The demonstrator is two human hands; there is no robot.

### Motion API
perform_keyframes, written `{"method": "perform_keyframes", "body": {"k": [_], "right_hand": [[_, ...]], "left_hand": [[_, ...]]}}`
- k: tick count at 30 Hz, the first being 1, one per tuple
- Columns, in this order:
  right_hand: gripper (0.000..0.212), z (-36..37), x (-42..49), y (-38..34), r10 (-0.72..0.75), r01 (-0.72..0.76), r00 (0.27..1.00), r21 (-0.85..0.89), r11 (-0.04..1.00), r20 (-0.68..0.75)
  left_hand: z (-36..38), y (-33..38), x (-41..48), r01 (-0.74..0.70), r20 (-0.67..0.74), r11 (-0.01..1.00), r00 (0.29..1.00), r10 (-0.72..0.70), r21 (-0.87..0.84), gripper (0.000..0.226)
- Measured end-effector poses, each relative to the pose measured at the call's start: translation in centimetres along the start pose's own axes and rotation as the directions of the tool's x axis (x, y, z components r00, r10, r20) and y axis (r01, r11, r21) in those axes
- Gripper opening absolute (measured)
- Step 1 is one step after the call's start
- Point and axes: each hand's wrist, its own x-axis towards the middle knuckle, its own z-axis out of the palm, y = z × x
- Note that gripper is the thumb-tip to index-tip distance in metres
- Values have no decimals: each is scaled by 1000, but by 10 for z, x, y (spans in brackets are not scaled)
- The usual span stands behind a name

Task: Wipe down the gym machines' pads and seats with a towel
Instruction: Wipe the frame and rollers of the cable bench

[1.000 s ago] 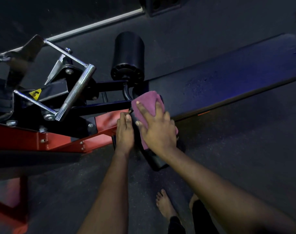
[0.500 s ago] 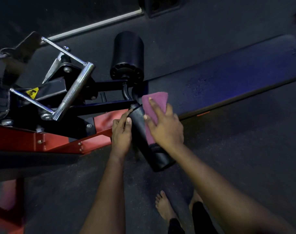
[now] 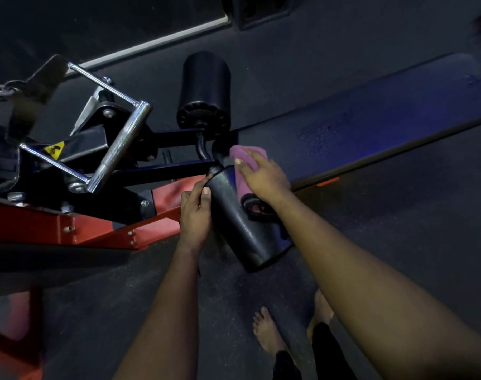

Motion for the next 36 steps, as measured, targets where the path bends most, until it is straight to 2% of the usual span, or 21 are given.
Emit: {"method": "perform_keyframes", "body": {"k": [3,7,9,12,15,17,19,22,24,27,29,30,33,35,36], "right_hand": [[58,7,-44,18,73,-75,994,-12,997,-86],[62,38,-115,19,23,-128,943,-298,946,-332],[64,45,-123,18,21,-143,931,-312,939,-364],[64,30,-100,24,133,-188,947,-166,968,-294],[55,5,-71,36,289,-287,954,37,957,-82],[51,-3,-62,39,335,-329,942,123,936,-29],[55,5,-70,38,314,-307,944,73,949,-105],[61,30,-109,37,156,-201,944,-133,970,-290],[64,32,-119,38,97,-144,943,-127,981,-319],[59,15,-89,47,235,-244,954,-28,969,-187],[53,6,-61,57,306,-306,952,36,951,-11],[50,2,-50,62,322,-330,943,138,934,78],[47,3,-25,87,309,-435,894,461,773,324],[65,6,-23,99,285,-470,873,526,709,396],[65,6,-28,98,270,-447,886,541,712,377]], "left_hand": [[1,-2,0,-1,-16,1000,1000,1,18,50],[5,-2,-3,-2,-41,1000,999,2,3,41],[6,-1,-4,-7,-55,1000,998,6,-7,37],[6,2,-5,-23,-58,1000,998,23,-7,39],[5,4,-6,-20,-50,1000,999,21,11,36],[5,6,-8,-8,-58,1000,998,9,8,36],[5,7,-8,-6,-58,1000,998,6,6,37],[6,7,-9,2,-55,1000,998,-2,-11,35],[5,8,-9,5,-58,1000,998,-6,-17,34],[6,9,-11,19,-50,1000,999,-20,-16,33],[4,10,-12,19,-56,1000,998,-20,-24,33],[4,11,-13,17,-56,1000,998,-19,-22,34],[4,12,-13,38,-54,999,998,-38,-12,35],[4,11,-13,29,-53,999,998,-30,-20,34],[4,9,-12,20,-47,999,999,-21,-27,32]]}}
